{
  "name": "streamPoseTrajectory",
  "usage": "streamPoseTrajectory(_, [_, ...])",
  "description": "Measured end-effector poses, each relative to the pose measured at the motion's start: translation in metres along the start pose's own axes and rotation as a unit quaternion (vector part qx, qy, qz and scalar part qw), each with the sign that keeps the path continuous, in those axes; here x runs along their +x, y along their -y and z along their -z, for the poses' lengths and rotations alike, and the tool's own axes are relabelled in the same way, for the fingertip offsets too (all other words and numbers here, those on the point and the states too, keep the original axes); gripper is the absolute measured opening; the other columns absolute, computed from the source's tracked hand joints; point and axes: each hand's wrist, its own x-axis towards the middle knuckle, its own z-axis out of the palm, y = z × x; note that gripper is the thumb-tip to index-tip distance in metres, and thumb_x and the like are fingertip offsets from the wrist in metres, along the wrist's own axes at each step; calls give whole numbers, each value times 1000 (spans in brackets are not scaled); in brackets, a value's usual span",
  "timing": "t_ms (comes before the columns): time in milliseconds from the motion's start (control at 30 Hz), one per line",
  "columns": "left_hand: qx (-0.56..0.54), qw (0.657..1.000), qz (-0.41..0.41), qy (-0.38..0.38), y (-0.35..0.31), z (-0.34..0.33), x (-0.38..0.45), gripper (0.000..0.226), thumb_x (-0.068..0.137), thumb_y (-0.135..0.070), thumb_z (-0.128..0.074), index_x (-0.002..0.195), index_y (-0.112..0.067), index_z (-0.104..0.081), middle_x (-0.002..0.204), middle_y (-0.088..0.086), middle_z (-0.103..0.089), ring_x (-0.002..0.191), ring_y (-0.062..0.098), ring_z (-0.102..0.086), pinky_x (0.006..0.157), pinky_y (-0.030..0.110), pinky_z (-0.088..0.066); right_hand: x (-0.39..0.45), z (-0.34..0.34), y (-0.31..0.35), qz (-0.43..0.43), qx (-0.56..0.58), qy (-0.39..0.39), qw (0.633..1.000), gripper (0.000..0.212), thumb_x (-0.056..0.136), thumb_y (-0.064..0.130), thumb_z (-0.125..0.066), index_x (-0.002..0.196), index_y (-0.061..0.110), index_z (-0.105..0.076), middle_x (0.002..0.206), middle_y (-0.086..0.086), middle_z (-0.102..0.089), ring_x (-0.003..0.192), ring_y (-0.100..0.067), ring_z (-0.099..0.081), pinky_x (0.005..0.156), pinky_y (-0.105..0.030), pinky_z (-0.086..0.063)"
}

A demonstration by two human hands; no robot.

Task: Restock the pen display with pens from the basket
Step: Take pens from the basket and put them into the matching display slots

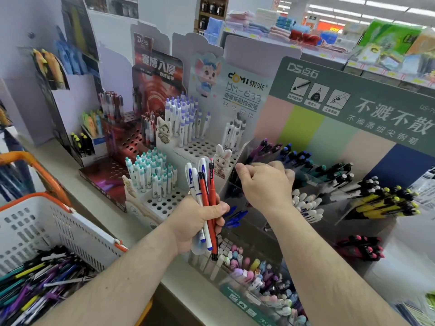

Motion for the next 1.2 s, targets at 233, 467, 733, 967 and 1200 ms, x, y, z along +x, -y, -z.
streamPoseTrajectory(233, [70,997,-10,28,-1,0,-4,7,86,1,-66,86,-2,-59,60,9,-57,52,18,-57,52,29,-51,-33,16,19,10,325,115,938,23,88,45,-69,83,24,-75,75,9,-71,75,-6,-66,67,-25,-51])
streamPoseTrajectory(467, [-2,998,11,54,4,-8,-1,14,94,-10,-56,97,-1,-66,77,12,-72,67,21,-71,56,28,-56,-53,7,16,-50,409,130,902,16,98,21,-59,87,15,-68,75,0,-68,62,-8,-65,58,-31,-58])
streamPoseTrajectory(733, [-74,996,14,-39,4,-11,11,33,80,-17,-67,106,1,-60,76,6,-71,59,14,-65,52,24,-54,-59,20,-1,11,367,41,929,20,104,25,-47,92,35,-60,66,8,-60,63,-11,-59,60,-26,-48])
streamPoseTrajectory(967, [-167,985,43,21,0,-16,9,6,75,-19,-66,77,-16,-62,75,6,-69,53,12,-63,47,21,-52,-65,25,-6,22,297,85,951,7,96,31,-63,90,28,-63,77,6,-65,66,-13,-63,67,-35,-56])
streamPoseTrajectory(1200, [-225,971,72,44,2,-15,8,8,76,-7,-61,76,-14,-59,84,8,-71,54,12,-64,42,18,-51,-66,31,-11,18,265,109,958,13,92,35,-69,85,27,-62,74,4,-65,68,-15,-64,61,-30,-54])
